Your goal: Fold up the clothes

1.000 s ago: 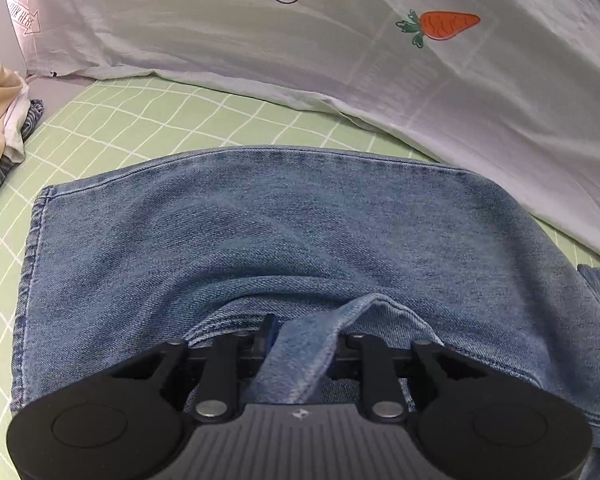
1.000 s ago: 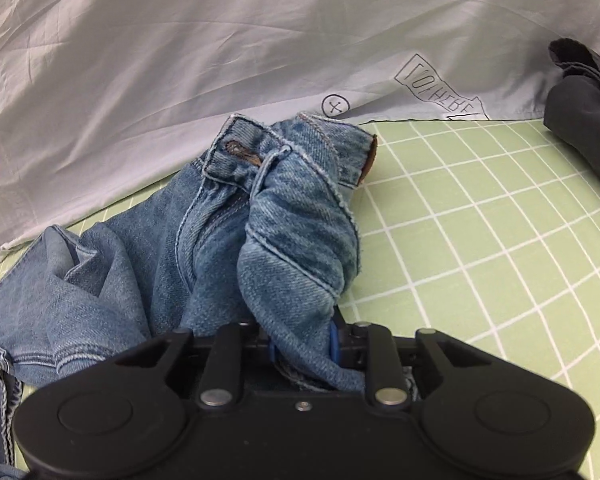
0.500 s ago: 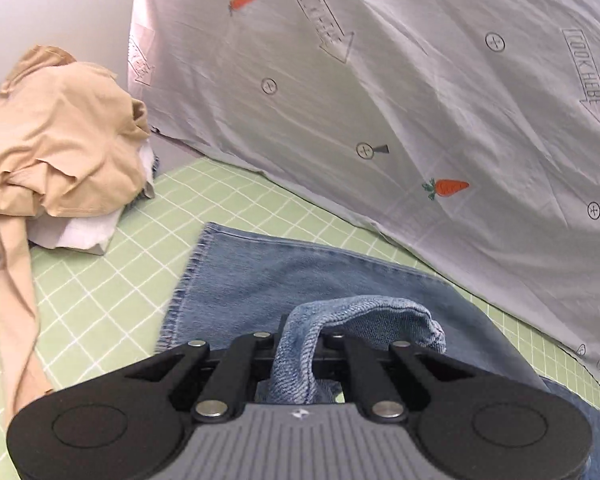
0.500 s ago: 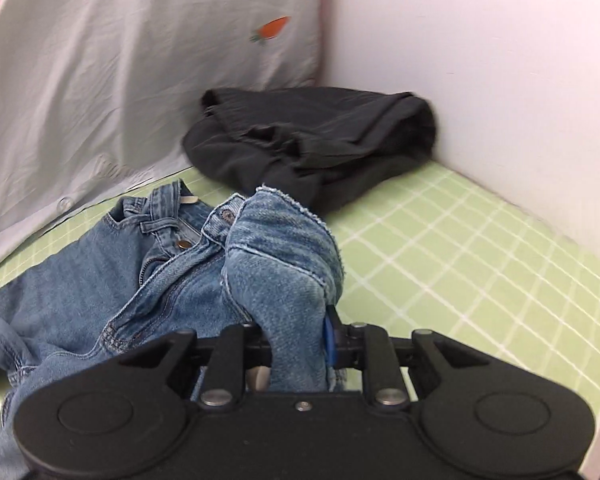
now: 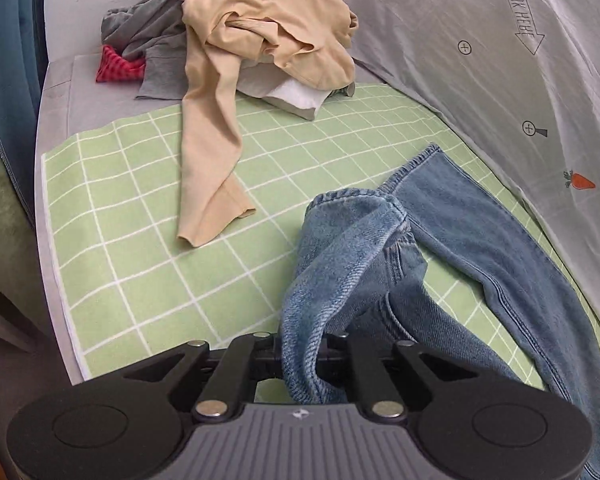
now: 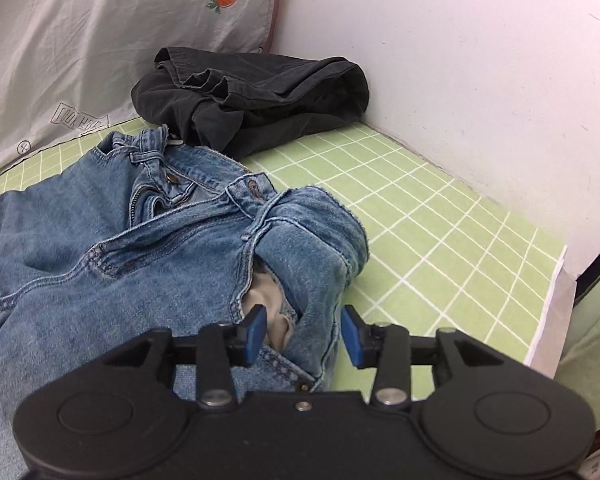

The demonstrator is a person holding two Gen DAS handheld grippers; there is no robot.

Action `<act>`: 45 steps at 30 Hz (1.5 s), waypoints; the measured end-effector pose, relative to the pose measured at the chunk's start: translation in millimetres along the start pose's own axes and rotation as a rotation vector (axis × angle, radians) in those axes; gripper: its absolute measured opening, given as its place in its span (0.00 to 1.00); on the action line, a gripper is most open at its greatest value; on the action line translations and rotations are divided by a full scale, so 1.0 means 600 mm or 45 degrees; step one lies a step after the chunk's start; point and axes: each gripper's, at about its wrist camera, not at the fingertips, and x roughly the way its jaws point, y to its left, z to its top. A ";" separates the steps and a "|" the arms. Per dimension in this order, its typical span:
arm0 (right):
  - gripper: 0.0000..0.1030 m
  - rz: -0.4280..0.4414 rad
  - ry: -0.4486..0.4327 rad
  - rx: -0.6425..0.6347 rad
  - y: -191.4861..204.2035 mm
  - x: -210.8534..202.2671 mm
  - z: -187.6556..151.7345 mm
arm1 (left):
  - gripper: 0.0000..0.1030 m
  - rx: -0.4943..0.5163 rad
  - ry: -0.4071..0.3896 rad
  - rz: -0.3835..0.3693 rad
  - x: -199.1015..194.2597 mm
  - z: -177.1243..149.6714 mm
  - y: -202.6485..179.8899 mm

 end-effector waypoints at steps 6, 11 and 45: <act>0.63 0.018 0.015 0.032 0.014 -0.024 -0.013 | 0.22 -0.041 -0.040 -0.005 -0.024 0.012 0.050; 0.71 0.019 0.020 -0.016 0.058 -0.048 -0.035 | 0.22 -0.066 -0.023 0.087 -0.018 0.038 0.089; 0.97 0.144 0.166 -0.411 0.398 -0.258 -0.228 | 0.22 1.017 0.275 -0.292 0.198 0.148 -0.109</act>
